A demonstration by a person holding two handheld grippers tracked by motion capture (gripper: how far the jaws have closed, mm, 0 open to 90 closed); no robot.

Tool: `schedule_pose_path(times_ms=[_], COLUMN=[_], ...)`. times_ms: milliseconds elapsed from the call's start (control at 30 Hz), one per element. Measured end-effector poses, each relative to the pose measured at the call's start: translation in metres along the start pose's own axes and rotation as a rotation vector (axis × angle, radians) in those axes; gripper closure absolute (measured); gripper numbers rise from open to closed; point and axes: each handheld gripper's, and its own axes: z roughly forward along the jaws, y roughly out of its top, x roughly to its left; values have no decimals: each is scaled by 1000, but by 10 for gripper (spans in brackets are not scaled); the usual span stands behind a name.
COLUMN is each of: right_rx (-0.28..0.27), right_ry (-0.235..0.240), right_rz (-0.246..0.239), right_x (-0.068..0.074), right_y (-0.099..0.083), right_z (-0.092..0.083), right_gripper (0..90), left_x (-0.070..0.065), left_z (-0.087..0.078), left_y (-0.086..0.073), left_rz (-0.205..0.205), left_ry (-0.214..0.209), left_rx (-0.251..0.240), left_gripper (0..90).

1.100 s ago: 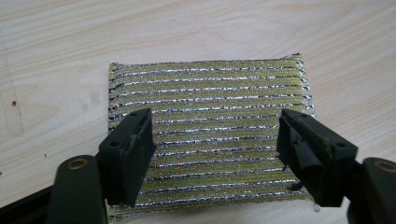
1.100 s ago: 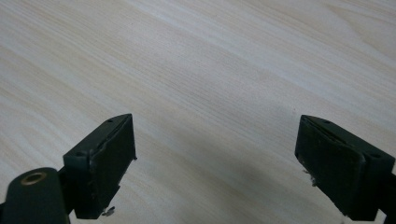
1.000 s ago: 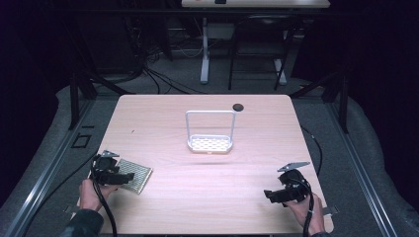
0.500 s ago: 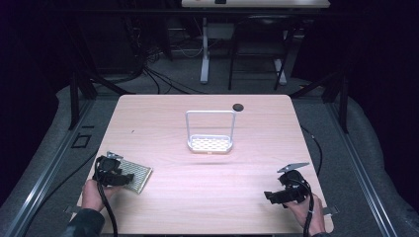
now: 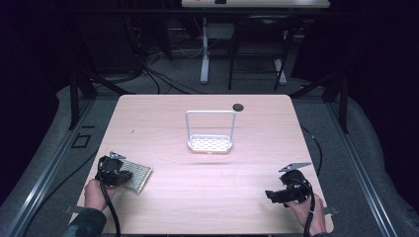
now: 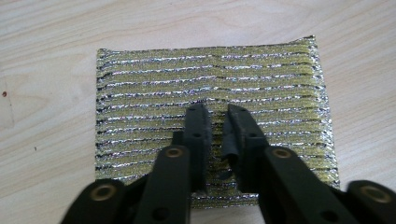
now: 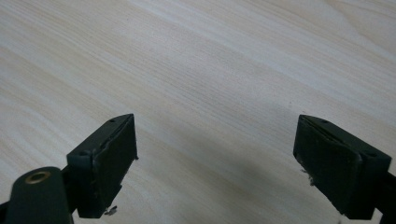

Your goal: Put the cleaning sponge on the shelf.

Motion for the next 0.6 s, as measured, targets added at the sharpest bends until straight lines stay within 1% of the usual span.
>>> schedule_pose_path(times_ms=[100,200,267,333,433,600], right_rx=[9,15,9,14,15,9], right_ry=[1,0,0,-1,0,1], right_rz=[4,-11,-10,-6,-2,-8], right_x=[0,1,1,0,0,0], right_y=[0,0,0,0,0,0], right_z=[0,1,1,1,1,1], right_gripper=[127,127,128,130,129,129], left_x=[1,1,0,1,3,3], left_z=[0,0,0,0,-2,-6], left_y=[-1,-1,-1,-1,-1,0], left_rz=[-7,7,15,22,21,30], left_ry=[-6,-5,-1,-3,-20,-23], left_rx=[-10,-8,-13,-23,-32,-36], left_gripper=[862,886,891,893,895,897])
